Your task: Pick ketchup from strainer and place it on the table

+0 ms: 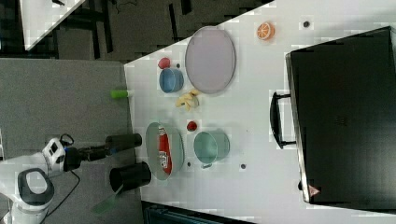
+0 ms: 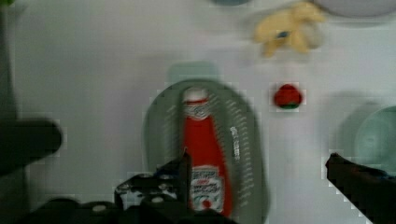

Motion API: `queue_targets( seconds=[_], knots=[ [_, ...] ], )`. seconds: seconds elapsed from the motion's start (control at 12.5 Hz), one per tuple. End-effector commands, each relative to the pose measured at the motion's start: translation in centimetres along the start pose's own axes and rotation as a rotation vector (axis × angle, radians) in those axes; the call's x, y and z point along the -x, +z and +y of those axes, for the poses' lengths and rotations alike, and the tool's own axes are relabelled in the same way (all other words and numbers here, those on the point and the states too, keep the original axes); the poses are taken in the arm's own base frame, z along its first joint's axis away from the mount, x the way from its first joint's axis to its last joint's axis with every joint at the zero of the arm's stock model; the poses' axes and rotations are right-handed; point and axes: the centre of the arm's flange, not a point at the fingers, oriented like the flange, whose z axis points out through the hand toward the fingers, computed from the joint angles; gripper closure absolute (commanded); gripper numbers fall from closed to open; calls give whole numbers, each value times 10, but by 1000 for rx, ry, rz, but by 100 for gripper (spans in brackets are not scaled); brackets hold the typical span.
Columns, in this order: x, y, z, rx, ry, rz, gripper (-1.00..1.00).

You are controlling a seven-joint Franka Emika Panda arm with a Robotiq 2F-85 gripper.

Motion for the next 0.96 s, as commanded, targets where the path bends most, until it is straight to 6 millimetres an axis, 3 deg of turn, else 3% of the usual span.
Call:
queue_targets(
  seconds=[0.08, 0.48, 0.96],
  knots=[
    [-1, 35, -4, -21, -27, -53, -100],
    [23, 114, -12, 6, -31, -111, -100],
    [39, 201, -14, -38, -3, -173, -100]
  ],
)
